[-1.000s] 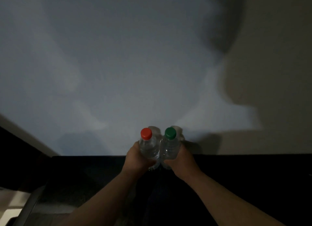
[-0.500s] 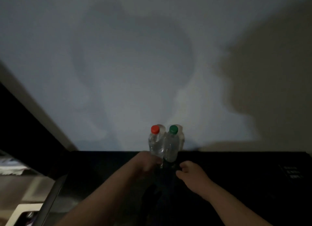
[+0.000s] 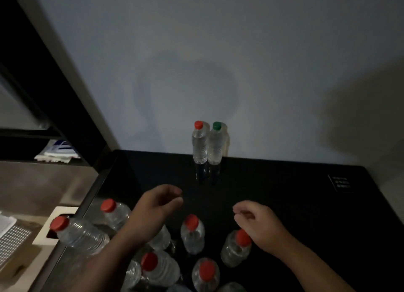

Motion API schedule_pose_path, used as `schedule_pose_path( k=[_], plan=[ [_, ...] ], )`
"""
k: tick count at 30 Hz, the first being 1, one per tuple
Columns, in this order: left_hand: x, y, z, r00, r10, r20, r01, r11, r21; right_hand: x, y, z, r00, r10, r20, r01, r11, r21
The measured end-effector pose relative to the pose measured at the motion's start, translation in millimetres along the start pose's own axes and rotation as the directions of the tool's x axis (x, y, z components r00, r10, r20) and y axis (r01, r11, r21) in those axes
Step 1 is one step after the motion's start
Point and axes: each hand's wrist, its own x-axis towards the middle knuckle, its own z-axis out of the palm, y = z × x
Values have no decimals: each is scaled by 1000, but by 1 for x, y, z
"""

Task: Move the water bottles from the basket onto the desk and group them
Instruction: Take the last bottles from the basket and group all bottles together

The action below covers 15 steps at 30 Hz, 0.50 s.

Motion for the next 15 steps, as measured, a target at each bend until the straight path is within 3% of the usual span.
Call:
schedule_pose_path(
  k=[4, 9, 15],
  plan=[
    [-25, -18, 19, 997, 73, -9, -70, 981, 183, -26, 14, 4, 1000, -12, 28, 14, 997, -75],
    [-23, -29, 34, 984, 89, 154, -157, 846, 509, -44, 20, 10, 999, 0, 44, 8, 984, -180],
    [-5, -35, 43, 980, 7, 201, -129, 789, 601, -46, 20, 19, 999, 31, -24, -34, 989, -147]
  ],
)
